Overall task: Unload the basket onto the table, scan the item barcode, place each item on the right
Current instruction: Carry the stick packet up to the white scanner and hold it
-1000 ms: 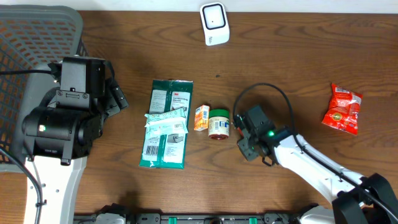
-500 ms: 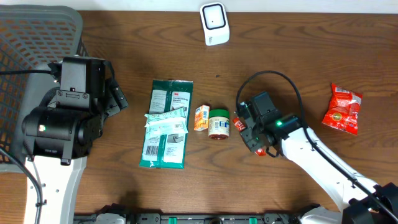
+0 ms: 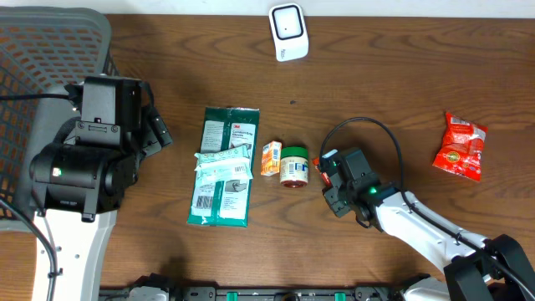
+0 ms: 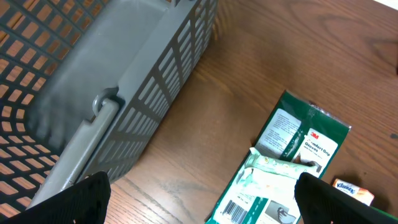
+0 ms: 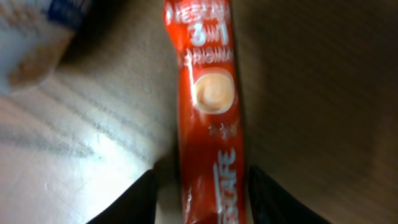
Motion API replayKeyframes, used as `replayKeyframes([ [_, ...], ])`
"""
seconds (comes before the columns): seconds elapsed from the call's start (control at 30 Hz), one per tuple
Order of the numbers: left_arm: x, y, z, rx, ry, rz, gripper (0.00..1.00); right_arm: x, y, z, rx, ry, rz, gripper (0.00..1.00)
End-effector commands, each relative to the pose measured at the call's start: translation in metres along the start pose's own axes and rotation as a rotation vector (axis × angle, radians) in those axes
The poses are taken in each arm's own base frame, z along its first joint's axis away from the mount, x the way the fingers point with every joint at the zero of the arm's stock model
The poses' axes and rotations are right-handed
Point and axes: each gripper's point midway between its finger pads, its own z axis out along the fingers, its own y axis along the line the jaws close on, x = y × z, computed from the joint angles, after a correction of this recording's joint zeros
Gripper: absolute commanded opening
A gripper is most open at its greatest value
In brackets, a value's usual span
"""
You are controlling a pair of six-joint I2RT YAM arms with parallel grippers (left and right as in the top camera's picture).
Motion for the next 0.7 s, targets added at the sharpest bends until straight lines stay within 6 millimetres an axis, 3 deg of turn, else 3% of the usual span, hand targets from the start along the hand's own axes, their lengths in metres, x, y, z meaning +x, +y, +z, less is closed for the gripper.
replayKeyframes([
  [0.0,-0.002,0.005,-0.001,-0.021,-0.011,-0.006,0.95,0.024,-0.002,0.008,0.012,0.052,-0.005,0.43],
  [0.07,-0.002,0.005,-0.001,-0.020,-0.011,-0.006,0.95,0.027,-0.001,0.009,0.011,0.060,-0.005,0.39],
  [0.13,-0.002,0.005,-0.001,-0.021,-0.011,-0.006,0.95,0.027,-0.001,0.009,0.010,0.060,-0.005,0.15],
  [0.2,-0.002,0.005,-0.001,-0.021,-0.011,-0.006,0.95,0.026,-0.001,0.009,0.011,0.057,-0.005,0.06],
  [0.3,-0.002,0.005,-0.001,-0.021,-0.011,-0.006,0.95,0.019,-0.002,0.006,0.013,0.040,-0.004,0.01],
  [0.5,-0.002,0.005,-0.001,-0.021,-0.011,-0.006,0.95,-0.009,0.005,-0.009,-0.038,-0.016,0.092,0.01],
  [0.67,-0.002,0.005,-0.001,-0.021,-0.011,-0.006,0.95,-0.034,-0.002,-0.043,-0.017,-0.007,0.200,0.01],
])
